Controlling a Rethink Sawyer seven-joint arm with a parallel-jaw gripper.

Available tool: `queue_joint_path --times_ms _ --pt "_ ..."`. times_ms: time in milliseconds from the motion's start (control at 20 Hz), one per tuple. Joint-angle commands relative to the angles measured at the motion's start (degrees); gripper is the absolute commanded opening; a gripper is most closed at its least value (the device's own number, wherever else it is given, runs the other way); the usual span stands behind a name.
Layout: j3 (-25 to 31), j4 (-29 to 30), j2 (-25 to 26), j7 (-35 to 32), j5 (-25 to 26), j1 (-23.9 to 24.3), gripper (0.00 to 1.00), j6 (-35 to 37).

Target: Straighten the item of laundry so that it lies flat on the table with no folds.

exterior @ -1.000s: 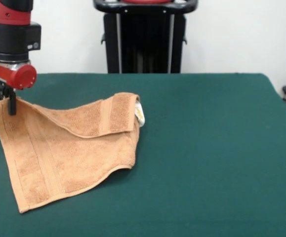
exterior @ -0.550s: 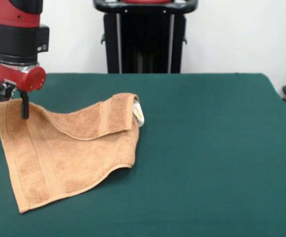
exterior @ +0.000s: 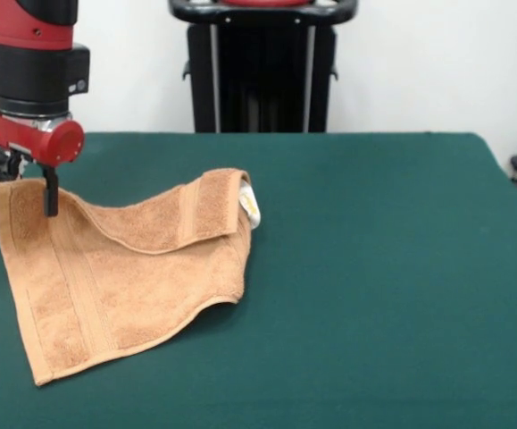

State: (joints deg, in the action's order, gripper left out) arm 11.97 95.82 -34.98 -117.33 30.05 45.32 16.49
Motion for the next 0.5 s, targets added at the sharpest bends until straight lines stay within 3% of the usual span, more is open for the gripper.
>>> queue_joint_path --times_ms 50,500 --pt "6.56 -0.24 4.2 7.94 3.18 -2.81 1.0 6.08" --pt "5.43 -0.21 2.06 8.67 2.38 -3.81 1.0 10.19"
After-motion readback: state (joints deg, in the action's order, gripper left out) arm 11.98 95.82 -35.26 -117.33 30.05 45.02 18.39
